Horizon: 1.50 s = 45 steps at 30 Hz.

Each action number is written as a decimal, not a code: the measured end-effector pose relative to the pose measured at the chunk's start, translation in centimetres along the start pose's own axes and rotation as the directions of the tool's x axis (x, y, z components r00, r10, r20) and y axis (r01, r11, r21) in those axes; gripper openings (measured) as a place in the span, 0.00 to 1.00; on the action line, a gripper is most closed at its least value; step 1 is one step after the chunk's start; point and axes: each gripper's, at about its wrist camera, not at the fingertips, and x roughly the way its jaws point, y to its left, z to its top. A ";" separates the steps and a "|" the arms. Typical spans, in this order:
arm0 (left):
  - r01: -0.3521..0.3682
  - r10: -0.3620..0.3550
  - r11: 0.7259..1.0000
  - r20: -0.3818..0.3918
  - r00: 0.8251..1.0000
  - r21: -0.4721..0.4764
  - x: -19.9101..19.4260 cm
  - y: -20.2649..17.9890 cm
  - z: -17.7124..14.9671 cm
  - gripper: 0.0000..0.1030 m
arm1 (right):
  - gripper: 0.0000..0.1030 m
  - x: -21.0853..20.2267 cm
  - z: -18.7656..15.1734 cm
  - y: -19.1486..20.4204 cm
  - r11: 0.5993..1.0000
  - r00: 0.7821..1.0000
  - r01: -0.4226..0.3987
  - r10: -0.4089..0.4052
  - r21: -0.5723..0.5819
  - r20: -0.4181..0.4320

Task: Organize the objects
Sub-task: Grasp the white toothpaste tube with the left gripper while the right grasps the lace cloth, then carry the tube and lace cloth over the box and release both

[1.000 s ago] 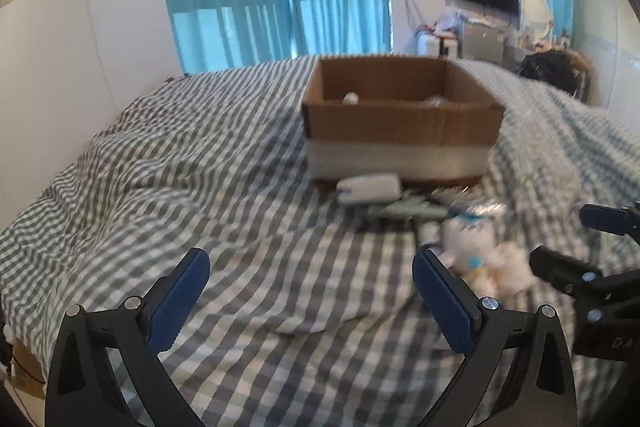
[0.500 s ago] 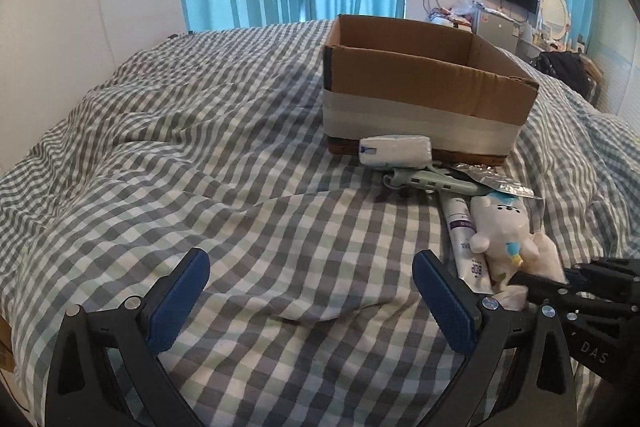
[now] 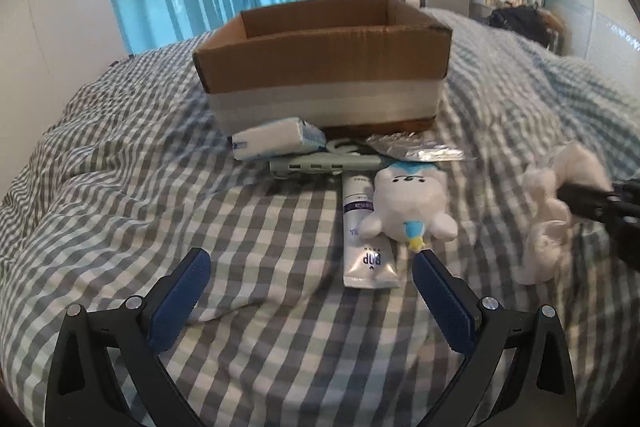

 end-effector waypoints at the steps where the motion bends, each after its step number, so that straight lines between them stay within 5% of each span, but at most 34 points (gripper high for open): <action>1: -0.009 0.009 1.000 -0.011 1.000 -0.001 0.4 -0.1 0.1 0.99 | 0.10 0.1 0.0 0.2 1.000 1.000 -0.002 0.002 -0.006 0.003; 3: 0.007 -0.007 1.000 -0.020 1.000 -0.003 1.1 -0.3 0.3 0.96 | 0.10 0.4 0.1 0.6 1.000 1.000 -0.002 0.003 -0.019 0.007; 8: 0.054 -0.054 0.998 -0.049 0.997 0.014 3.1 -1.1 1.4 0.68 | 0.10 0.9 0.0 -0.1 1.000 1.000 -0.014 0.014 -0.002 -0.007; 12: 0.074 -0.071 0.997 -0.062 0.996 0.037 4.9 -2.1 2.4 0.58 | 0.10 1.2 0.0 -0.5 1.000 1.000 -0.022 0.022 0.011 -0.016; 16: 0.073 -0.068 0.995 -0.077 0.995 0.061 5.2 -2.4 2.5 0.29 | 0.10 1.3 -0.1 -0.6 1.000 1.000 -0.023 0.023 0.012 -0.020; 30: 0.149 -0.150 0.989 -0.043 0.988 -0.014 -2.3 1.2 0.6 0.27 | 0.10 -2.4 0.3 1.4 0.999 0.999 0.013 -0.011 -0.032 0.052; 32: 0.156 -0.156 0.988 -0.028 0.987 -0.017 -3.3 1.4 0.9 0.07 | 0.10 -3.6 0.4 2.0 0.999 0.997 0.020 -0.016 -0.045 0.074; 39: 0.202 -0.200 0.979 0.044 0.979 -0.038 -6.1 2.5 1.9 0.06 | 0.10 -7.8 1.0 3.6 0.995 0.989 0.045 -0.032 -0.085 0.145; 45: 0.245 -0.250 0.963 -0.029 0.968 -0.112 -4.4 3.2 0.5 0.16 | 0.10 -8.6 0.9 3.7 0.995 0.987 0.057 -0.043 -0.088 0.154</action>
